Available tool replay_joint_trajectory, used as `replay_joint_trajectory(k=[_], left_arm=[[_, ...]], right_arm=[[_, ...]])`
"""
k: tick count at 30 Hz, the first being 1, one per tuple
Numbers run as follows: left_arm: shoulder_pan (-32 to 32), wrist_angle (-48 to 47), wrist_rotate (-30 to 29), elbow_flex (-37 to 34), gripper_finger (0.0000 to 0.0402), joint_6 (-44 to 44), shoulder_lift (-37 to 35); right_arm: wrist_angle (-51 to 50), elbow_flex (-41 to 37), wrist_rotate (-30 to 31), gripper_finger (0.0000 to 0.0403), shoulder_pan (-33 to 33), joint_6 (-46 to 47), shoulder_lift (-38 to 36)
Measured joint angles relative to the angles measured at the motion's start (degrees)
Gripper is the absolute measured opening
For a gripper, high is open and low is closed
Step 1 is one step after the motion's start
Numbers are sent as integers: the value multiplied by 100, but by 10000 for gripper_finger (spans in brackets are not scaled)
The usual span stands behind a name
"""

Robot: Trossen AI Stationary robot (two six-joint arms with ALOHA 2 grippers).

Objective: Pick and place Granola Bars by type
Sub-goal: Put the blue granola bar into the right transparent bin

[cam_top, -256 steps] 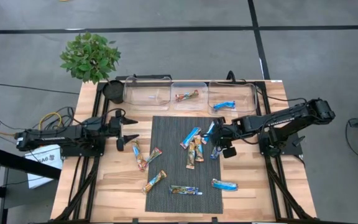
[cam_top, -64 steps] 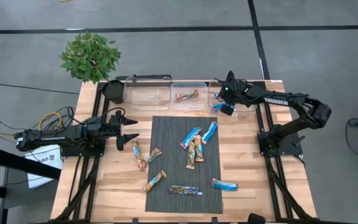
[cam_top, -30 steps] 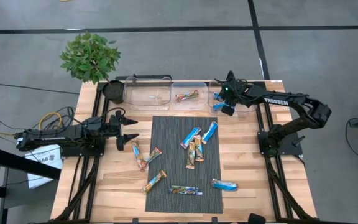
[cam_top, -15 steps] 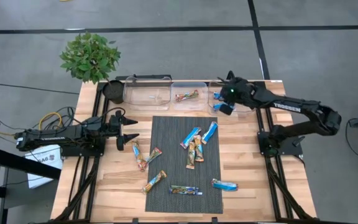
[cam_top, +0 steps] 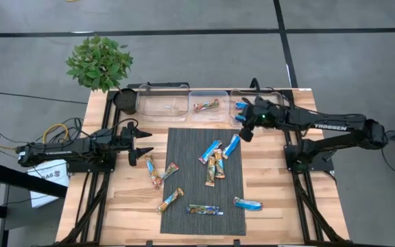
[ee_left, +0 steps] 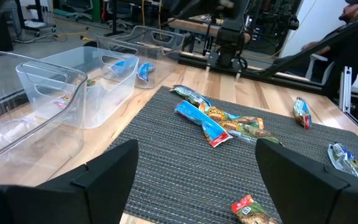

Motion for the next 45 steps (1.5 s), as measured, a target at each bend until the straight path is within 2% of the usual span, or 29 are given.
replay_joint_trajectory(k=[6,10,17,24,29,45], left_arm=[[-2,1,0,0,318,0,0],[0,2,0,0,318,0,1],[-1,0,0,0,318,0,1],[-2,2,0,0,318,0,0],[0,2,0,0,318,0,0],[0,2,0,0,318,0,2]], right_arm=[[178,0,-154,98,758,800,-71],[317,1,-497,98,1194,1223,-23],[493,0,-517,98,1926,1913,302],[1094,0,-559,98,2603,2253,742],[1418,0,-855,98,3008,2534,974],[1611,4,-1088,98,4346,3247,1526]])
